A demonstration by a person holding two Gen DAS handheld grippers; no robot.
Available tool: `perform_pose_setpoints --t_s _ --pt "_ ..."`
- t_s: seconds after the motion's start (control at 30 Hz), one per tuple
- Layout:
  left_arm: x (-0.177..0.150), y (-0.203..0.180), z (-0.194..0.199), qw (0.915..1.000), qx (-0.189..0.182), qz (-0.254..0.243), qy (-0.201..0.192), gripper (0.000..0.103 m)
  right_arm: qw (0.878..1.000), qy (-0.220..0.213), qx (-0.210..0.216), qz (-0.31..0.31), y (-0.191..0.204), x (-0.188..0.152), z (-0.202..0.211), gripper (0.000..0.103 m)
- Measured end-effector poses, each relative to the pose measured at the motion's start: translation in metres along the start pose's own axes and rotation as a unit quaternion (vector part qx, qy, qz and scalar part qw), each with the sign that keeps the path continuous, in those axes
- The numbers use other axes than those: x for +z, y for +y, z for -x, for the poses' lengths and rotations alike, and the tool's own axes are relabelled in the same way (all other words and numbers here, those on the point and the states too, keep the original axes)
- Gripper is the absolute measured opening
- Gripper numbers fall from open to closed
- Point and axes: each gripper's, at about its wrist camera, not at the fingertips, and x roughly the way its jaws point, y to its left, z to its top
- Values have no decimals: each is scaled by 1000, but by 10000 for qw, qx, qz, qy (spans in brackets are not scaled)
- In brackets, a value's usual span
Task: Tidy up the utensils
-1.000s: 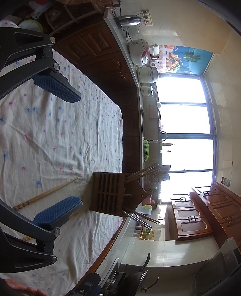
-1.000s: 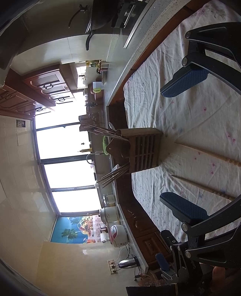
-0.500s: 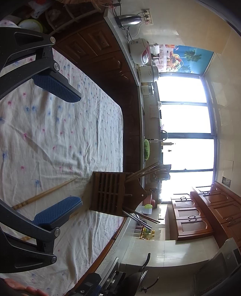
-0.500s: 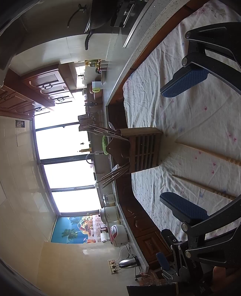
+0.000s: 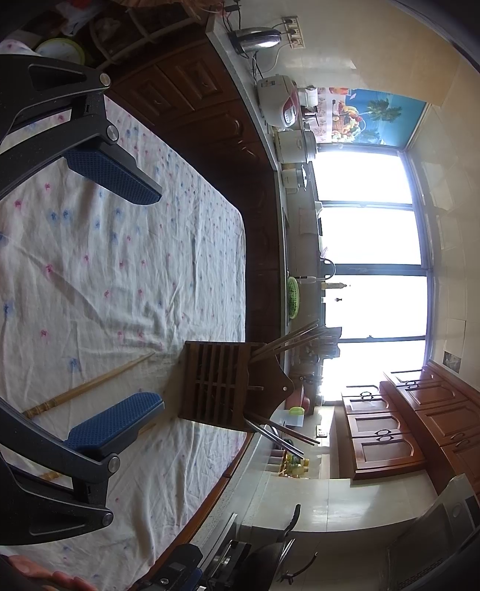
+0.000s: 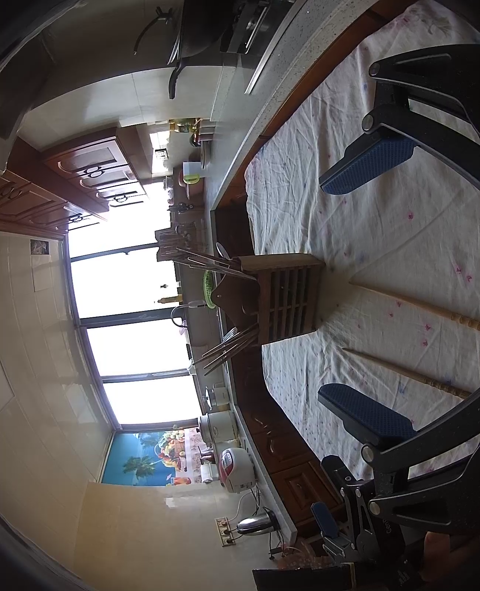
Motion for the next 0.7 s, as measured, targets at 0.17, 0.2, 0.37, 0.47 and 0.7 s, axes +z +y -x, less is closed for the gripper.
perform_pose_setpoints --t_s 0.17,0.2,0.37,0.47,0.7 --pt "0 0 0 10000 -3 -1 -1 102 10000 2 3 -7 0 0 0 103" --pt "0 -1 0 10000 -4 -1 -1 102 10000 3 2 -8 0 0 0 103" --pt "1 -2 -2 10000 -29 -19 -11 102 10000 -5 2 -16 1 1 0 103" --pt "1 -2 -2 10000 -38 -31 -10 102 10000 0 3 -25 1 1 0 103" --pt "1 -2 -1 10000 -35 -21 -20 102 10000 1 1 -45 -1 2 0 103"
